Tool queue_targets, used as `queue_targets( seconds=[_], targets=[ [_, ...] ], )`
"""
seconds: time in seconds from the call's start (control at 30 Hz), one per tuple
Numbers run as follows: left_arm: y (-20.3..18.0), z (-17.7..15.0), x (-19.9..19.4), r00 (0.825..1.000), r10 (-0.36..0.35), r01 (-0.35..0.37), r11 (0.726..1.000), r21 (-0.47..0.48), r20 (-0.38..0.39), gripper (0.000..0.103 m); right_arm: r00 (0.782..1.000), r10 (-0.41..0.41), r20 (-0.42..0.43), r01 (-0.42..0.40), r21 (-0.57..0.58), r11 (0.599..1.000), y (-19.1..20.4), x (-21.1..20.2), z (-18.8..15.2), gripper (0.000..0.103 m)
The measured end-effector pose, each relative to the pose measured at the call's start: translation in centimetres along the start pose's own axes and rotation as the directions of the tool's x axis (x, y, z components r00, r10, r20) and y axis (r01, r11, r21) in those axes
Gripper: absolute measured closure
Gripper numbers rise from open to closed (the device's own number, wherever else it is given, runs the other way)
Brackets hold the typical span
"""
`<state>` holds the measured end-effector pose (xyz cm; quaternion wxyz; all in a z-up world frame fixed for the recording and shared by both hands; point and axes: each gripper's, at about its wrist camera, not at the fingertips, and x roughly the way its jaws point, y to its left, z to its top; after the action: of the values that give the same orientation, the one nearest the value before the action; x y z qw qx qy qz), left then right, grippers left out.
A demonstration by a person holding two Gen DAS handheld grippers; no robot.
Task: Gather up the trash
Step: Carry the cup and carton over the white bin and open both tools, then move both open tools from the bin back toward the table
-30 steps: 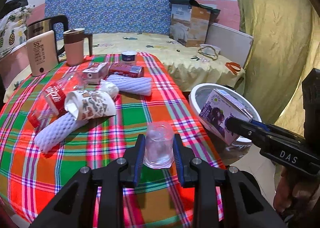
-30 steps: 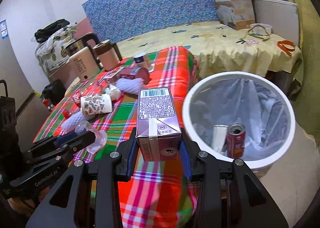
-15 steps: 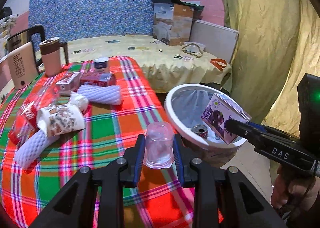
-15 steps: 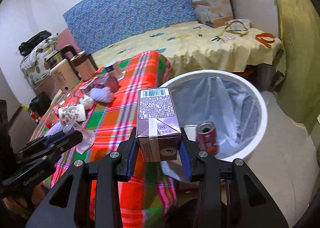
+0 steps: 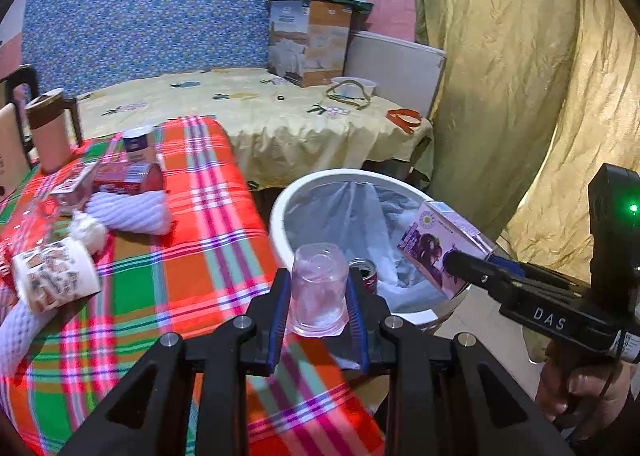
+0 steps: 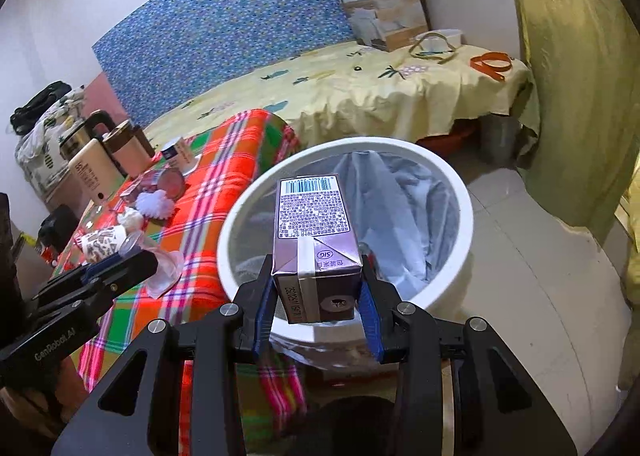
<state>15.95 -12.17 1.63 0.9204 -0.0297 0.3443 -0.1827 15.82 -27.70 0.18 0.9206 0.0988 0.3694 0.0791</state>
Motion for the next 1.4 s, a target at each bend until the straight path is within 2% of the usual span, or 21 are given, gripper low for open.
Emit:
queue_targets(
  seconds=[0.33, 0.9, 0.97, 1.03, 1.4],
  targets=[
    [-1.7, 0.9, 3.2, 0.997, -0.067, 0.068, 0.997, 0.025, -0.040, 0.074, 0.999, -0.038, -0.020, 0.038, 0.025, 0.999, -1.8, 0.6, -0.1, 0.063],
    [-2.2, 1.3, 6.6, 0.990, -0.108, 0.111, 0.993, 0.031, -0.093, 0.073, 0.997, -0.066, -0.050, 0.066, 0.003, 0.998, -2.0, 1.8, 0.5, 0.063],
    [-2.1, 1.3, 6.7, 0.989, -0.112, 0.115, 0.993, 0.027, -0.099, 0.071, 0.996, -0.067, -0.059, 0.067, 0.002, 0.998, -2.0, 1.9, 0.6, 0.063],
    [-2.0, 1.2, 6.7, 0.988, -0.117, 0.120, 0.992, 0.024, -0.097, 0.061, 0.995, -0.072, -0.067, 0.072, 0.000, 0.997, -1.9, 2.1, 0.6, 0.063],
    [-0.9, 1.1, 5.2, 0.992, -0.108, 0.108, 0.994, 0.001, -0.063, 0.059, 0.995, -0.085, -0.046, 0.085, -0.001, 0.996, -1.4, 1.4, 0.6, 0.059]
  ],
)
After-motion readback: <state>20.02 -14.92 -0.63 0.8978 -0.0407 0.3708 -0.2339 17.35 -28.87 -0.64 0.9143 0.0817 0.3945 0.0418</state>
